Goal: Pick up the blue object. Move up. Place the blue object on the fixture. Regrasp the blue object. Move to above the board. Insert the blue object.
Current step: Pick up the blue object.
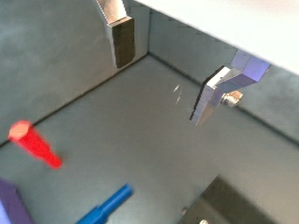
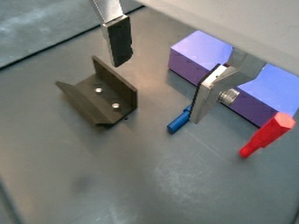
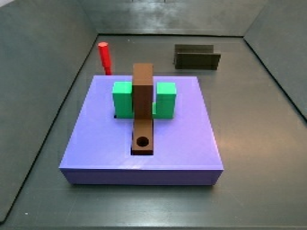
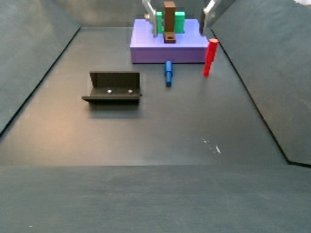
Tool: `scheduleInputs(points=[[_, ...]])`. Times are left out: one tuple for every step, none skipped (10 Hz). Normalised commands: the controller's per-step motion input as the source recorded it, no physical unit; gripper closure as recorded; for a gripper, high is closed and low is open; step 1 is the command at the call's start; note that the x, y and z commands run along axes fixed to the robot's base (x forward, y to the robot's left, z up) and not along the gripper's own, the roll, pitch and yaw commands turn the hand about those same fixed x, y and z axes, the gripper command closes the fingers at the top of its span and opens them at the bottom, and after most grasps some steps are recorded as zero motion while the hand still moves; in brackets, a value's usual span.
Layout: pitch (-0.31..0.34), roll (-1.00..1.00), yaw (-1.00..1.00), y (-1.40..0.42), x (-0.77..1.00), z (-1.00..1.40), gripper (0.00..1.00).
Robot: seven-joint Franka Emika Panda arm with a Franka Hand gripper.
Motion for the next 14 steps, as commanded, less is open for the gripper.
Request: scheduleInputs(points=[[-0.083, -0.21, 0.00, 0.00, 0.00, -0.31, 0.00], [-0.043, -0.12, 0.00, 0.02, 0.00, -0.27, 0.00], [-0.039, -0.11, 0.00, 0.00, 0.00, -0.21, 0.00], [-0.030, -0.07, 0.00, -0.16, 0.00, -0.17, 0.00], [-0.036, -0.04, 0.00, -0.20, 0.00, -0.18, 0.00], [-0.041, -0.06, 0.00, -0.15, -0.05, -0.18, 0.00], [-0.037, -0.09, 0.00, -0.29, 0.03, -0.12, 0.00], [-0.044, -0.04, 0.01, -0.56, 0.17, -0.20, 0.00], [-0.054, -0.04, 0.02, -0.67, 0.17, -0.25, 0.00], [-0.060, -0.05, 0.00, -0.59, 0.15, -0.31, 0.00], [-0.080, -0.06, 0.00, -0.43, 0.19, -0.44, 0.00], [-0.099, -0.05, 0.00, -0.30, 0.18, -0.54, 0.00], [-0.101, -0.01, 0.00, -0.32, 0.20, -0.55, 0.00], [-0.073, 0.05, 0.00, -0.49, 0.26, -0.54, 0.00]])
